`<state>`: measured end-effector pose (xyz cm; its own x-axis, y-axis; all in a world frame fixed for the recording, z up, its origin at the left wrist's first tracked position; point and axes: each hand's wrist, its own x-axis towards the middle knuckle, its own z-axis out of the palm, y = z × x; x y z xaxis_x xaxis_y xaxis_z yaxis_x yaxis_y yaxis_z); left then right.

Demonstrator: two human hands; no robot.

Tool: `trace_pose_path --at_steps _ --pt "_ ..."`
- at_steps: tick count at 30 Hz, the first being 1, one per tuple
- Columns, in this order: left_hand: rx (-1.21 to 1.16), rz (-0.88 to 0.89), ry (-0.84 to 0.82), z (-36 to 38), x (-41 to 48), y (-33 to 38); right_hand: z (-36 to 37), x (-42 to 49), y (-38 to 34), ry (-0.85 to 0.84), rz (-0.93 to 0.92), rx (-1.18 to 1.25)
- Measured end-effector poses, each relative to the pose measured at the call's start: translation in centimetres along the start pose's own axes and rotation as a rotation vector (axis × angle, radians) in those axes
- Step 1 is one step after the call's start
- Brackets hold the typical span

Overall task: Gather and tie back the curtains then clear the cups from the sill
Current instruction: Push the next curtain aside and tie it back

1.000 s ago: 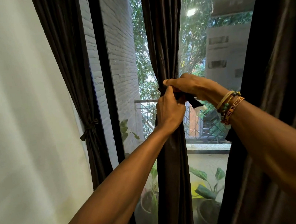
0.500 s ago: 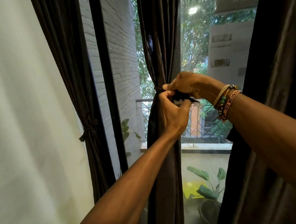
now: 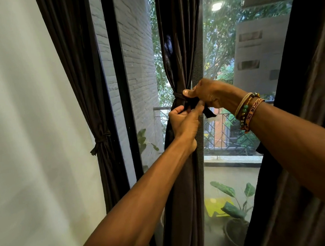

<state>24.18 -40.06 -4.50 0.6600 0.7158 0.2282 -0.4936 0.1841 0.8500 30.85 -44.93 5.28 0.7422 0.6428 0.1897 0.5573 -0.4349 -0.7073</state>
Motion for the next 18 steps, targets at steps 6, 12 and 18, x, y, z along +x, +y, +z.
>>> trace_pose_path --at_steps 6,12,18 --pt "0.075 0.019 0.082 0.8 -0.2 -0.8 0.7 -0.2 -0.3 -0.082 0.041 0.234" --pt "0.253 0.061 0.094 -1.4 -0.3 -0.9 0.1 -1.0 -0.2 -0.004 -0.069 -0.102" --pt "0.640 0.257 0.103 -5.2 0.7 0.1 -0.3 -2.7 0.1 0.180 -0.301 -0.535"
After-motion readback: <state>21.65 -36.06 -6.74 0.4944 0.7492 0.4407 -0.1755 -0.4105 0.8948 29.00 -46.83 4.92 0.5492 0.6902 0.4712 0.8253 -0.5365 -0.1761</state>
